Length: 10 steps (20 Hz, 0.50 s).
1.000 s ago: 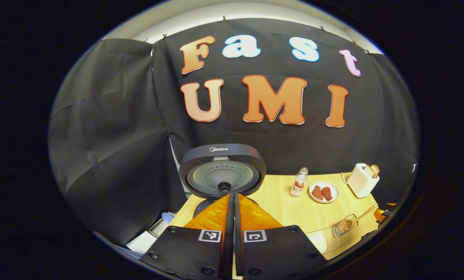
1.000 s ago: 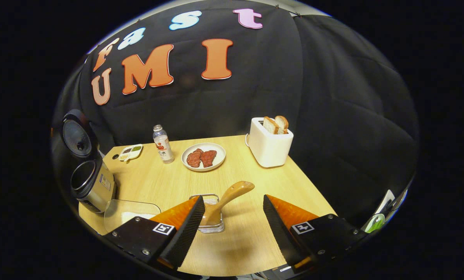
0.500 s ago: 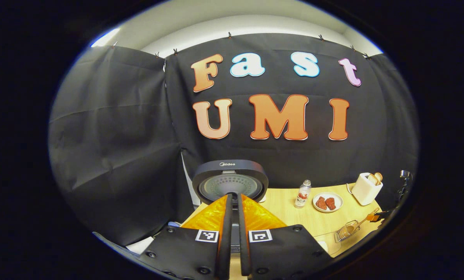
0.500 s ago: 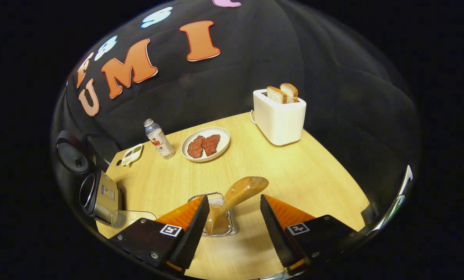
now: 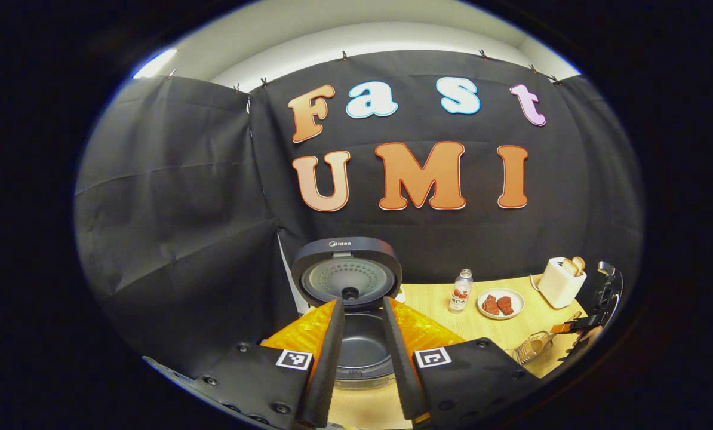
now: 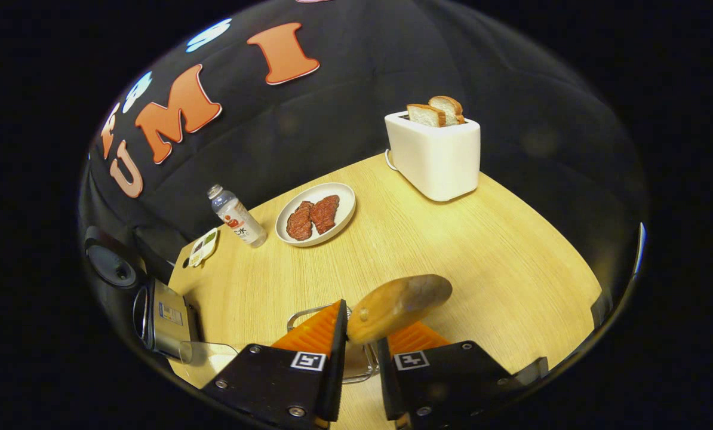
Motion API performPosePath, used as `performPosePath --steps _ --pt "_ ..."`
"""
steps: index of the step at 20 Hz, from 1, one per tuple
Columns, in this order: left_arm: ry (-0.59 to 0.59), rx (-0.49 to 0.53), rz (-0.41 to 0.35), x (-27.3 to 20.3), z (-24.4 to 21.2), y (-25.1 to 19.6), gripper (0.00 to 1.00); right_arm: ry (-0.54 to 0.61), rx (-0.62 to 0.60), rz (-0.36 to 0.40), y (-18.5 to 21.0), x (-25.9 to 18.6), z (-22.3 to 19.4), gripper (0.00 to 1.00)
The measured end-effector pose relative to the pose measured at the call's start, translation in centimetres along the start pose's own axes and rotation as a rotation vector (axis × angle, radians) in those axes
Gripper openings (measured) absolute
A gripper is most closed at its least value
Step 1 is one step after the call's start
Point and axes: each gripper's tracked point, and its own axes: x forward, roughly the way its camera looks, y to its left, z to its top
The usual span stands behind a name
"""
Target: Close the left gripper, press the button to open the rice cooker; take a wooden spoon from the chopstick holder with the right hand, scoop a spoonful of rice and pour it into the rice cooker, then put the wooden spoon back into the chopstick holder.
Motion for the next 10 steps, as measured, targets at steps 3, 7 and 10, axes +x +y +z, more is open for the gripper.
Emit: performPosePath --steps 3,7,10 --pt "0.021 -0.005 0.002 0.2 -1.0 0.2 0.48 0.008 0.048 -0.002 0.5 -0.6 -0.4 0.17" --pt "0.039 -0.024 -0.012 0.9 -1.9 0.8 0.48 0.001 0.103 -0.003 1.1 -2.2 0.2 0.13" --pt "0.043 -0.034 -0.030 1.3 -2.4 1.4 0.40 -0.065 0.098 0.012 2.2 -4.7 2.3 0.12"
